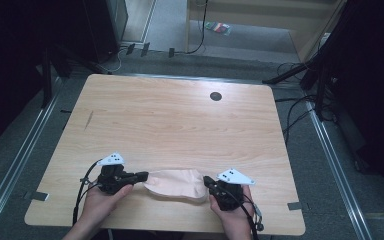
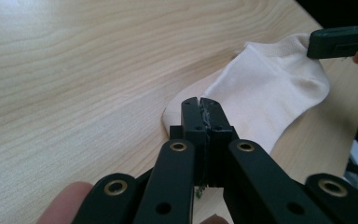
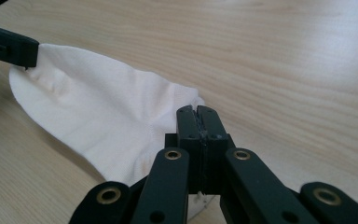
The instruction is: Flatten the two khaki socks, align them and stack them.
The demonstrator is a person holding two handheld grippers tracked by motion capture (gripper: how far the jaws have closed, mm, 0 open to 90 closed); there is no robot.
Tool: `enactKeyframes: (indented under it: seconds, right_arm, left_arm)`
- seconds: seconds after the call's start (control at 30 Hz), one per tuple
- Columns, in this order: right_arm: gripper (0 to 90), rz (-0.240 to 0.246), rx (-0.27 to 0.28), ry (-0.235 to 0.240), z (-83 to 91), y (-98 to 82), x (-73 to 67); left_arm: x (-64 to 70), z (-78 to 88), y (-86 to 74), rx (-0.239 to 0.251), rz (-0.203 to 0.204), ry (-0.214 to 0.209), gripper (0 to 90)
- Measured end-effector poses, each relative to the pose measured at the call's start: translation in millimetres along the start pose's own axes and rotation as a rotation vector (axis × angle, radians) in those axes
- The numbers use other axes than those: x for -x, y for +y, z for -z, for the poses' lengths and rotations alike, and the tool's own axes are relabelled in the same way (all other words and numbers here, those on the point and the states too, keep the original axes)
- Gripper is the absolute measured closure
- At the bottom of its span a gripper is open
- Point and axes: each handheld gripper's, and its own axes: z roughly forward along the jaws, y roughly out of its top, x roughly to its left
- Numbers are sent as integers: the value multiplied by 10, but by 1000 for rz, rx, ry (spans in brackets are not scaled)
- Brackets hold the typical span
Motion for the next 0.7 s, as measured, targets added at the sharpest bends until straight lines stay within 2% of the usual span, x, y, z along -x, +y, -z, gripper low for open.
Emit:
enactKeyframes:
  seconds: [0.07,0.17,0.23,0.3,0.33,0.4,0.43,0.47,0.5,0.57,0.6,0.63,0.7]
  right_arm:
    - [865,11,-1,-8,-54,-50,2]
    - [624,20,-7,-3,-113,-80,8]
    - [610,8,29,2,-78,-75,7]
    - [653,-2,86,4,-29,-48,0]
    - [688,-4,111,9,-14,-35,-6]
    - [762,-2,127,4,-30,-14,-40]
    - [779,1,119,14,-72,-8,-59]
    - [791,9,100,20,-127,-8,-79]
    - [806,18,80,27,-190,-15,-106]
    - [814,44,39,21,-310,-40,-148]
    - [816,47,13,17,-363,-54,-152]
    - [821,47,-13,9,-410,-71,-143]
    - [837,32,-36,-14,-453,-114,-105]
  left_arm:
    - [-35,-46,-21,11,5,24,890]
    - [-57,-39,-39,74,22,24,644]
    - [-34,36,-32,145,7,33,591]
    - [11,111,-19,220,-9,28,643]
    - [41,126,-13,234,-21,19,695]
    - [114,76,-16,199,-48,26,784]
    - [138,25,-30,162,-62,52,811]
    - [145,-29,-53,130,-62,75,832]
    - [137,-80,-84,106,-48,76,846]
    - [107,-169,-152,57,-35,96,851]
    - [107,-169,-152,57,-35,96,843]
    - [66,-219,-212,30,-26,107,830]
    - [40,-218,-221,37,-9,75,777]
